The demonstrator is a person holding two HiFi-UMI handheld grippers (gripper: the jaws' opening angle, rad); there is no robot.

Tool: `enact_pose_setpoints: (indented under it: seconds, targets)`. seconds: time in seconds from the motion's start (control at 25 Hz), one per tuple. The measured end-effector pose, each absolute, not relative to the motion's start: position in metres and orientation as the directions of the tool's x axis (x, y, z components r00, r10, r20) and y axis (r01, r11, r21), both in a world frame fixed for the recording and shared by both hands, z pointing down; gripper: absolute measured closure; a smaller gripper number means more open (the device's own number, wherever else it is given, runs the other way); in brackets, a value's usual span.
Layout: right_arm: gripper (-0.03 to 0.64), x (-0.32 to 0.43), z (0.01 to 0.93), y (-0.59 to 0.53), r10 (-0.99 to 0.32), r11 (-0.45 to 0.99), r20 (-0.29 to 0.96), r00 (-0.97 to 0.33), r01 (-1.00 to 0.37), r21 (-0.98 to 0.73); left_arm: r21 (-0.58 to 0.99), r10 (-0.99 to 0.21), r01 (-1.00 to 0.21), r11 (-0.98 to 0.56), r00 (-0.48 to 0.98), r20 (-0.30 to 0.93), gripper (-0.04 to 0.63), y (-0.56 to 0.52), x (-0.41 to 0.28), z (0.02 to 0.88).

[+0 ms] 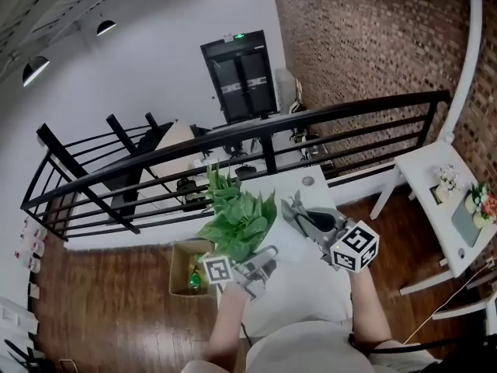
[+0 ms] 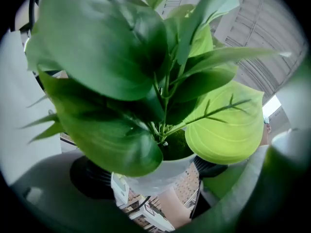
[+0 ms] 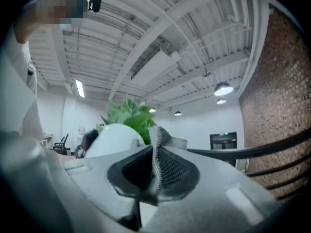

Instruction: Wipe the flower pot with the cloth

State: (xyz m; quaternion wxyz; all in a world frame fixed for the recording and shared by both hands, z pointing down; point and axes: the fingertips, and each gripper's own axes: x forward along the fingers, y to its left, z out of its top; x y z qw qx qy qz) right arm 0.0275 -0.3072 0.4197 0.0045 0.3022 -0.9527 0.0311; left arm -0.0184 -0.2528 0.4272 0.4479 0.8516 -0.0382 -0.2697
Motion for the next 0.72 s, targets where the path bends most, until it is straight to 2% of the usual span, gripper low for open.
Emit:
enact_pose_setpoints:
  seconds: [0.08,0.2,0.28,0.4,0.56,0.72]
  targets:
    - [0.603,0.024,0.381,-0.290,-0.534,0.844,-0.035,-0.845,-0.535,0.024,0.780,-0.311,0.152,-0.607,0.858,-0.410,0.071,-0.254,-0.018,0.426]
    - [0.603,-0.007,0.357,-0.264,-0.476,0.866,-0.024,-0.879,-0.474,0.160,0.776,-0.299,0.122,-0.619,0.877,-0.377,0.071,-0.251,-0.018,0.425]
    - [0.603,-0.024,0.353,-0.250,-0.443,0.877,-0.024,-0.896,-0.439,0.194,0.775,-0.291,0.127,-0.619,0.880,-0.376,0.071,-0.247,-0.021,0.423]
    - [0.603,-0.029,0.353,-0.241,-0.387,0.905,-0.023,-0.922,-0.385,0.183,0.778,-0.289,0.136,-0.614,0.878,-0.382,0.071,-0.245,-0.025,0.422]
    - [0.603,-0.041,0.359,-0.212,-0.273,0.940,0.043,-0.961,-0.257,0.225,0.778,-0.287,0.145,-0.611,0.876,-0.388,0.071,-0.243,-0.029,0.425]
    - [0.603,-0.020,0.367,-0.244,-0.344,0.933,-0.023,-0.939,-0.345,0.099,0.773,-0.282,0.146,-0.618,0.876,-0.391,0.071,-0.243,-0.022,0.426]
